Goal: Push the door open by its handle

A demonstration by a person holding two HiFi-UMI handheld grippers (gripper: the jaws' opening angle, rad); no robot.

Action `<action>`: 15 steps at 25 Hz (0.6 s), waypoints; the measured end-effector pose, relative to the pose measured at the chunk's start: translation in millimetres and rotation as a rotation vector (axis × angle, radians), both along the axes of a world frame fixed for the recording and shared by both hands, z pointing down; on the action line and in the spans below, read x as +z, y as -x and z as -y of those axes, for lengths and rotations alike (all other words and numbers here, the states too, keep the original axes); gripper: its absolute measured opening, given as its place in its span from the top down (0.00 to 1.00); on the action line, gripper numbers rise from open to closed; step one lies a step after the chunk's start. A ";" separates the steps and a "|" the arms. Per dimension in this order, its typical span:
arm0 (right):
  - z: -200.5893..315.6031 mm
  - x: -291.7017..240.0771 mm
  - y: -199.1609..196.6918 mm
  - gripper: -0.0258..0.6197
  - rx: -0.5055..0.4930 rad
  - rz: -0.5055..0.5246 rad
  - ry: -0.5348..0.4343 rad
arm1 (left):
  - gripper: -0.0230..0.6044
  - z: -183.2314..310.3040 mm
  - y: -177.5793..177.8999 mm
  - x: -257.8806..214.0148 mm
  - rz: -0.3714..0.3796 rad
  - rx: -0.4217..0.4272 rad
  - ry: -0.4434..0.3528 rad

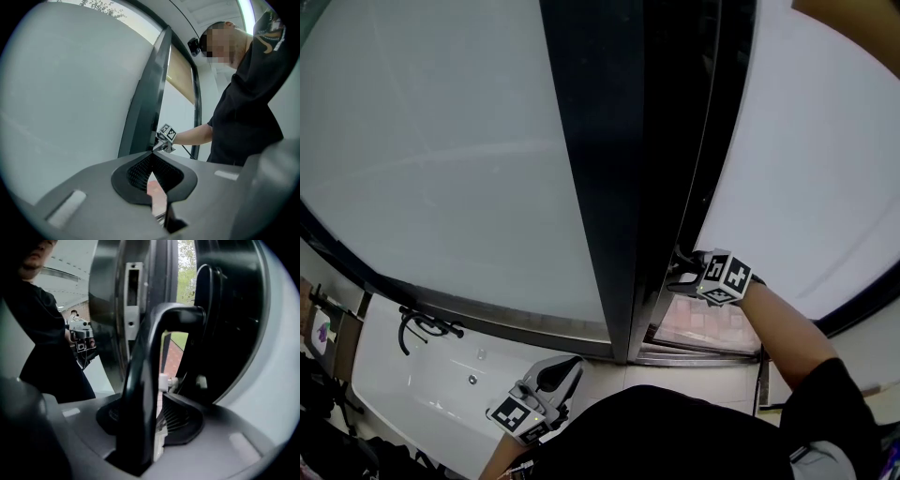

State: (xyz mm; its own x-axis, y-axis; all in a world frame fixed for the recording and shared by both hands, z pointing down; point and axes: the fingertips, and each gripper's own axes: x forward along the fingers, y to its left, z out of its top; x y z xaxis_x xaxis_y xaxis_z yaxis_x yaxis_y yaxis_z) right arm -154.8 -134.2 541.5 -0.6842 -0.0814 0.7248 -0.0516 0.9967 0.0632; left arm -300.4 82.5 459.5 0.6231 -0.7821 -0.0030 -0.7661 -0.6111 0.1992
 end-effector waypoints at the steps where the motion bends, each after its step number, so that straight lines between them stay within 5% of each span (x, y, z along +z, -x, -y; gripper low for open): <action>1: 10.9 0.0 0.4 0.71 0.014 -0.001 0.002 | 0.97 -0.6 -2.7 -0.7 0.005 -0.004 0.000; 6: 76.3 -2.9 1.9 0.71 0.062 -0.004 0.018 | 0.97 9.0 -40.0 -4.1 0.031 -0.035 0.014; 15: 190.7 -15.3 -16.7 0.69 0.198 0.021 -0.004 | 0.97 75.1 -189.6 -13.8 0.070 -0.051 -0.003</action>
State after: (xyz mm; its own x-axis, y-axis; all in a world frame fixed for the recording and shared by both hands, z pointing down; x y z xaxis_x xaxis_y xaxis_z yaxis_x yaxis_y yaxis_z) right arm -138.1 -324.9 526.2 -0.6694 -0.2186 0.7100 -0.2477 0.9667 0.0642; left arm -110.8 7.4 445.7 0.5809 -0.8131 0.0368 -0.8084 -0.5710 0.1428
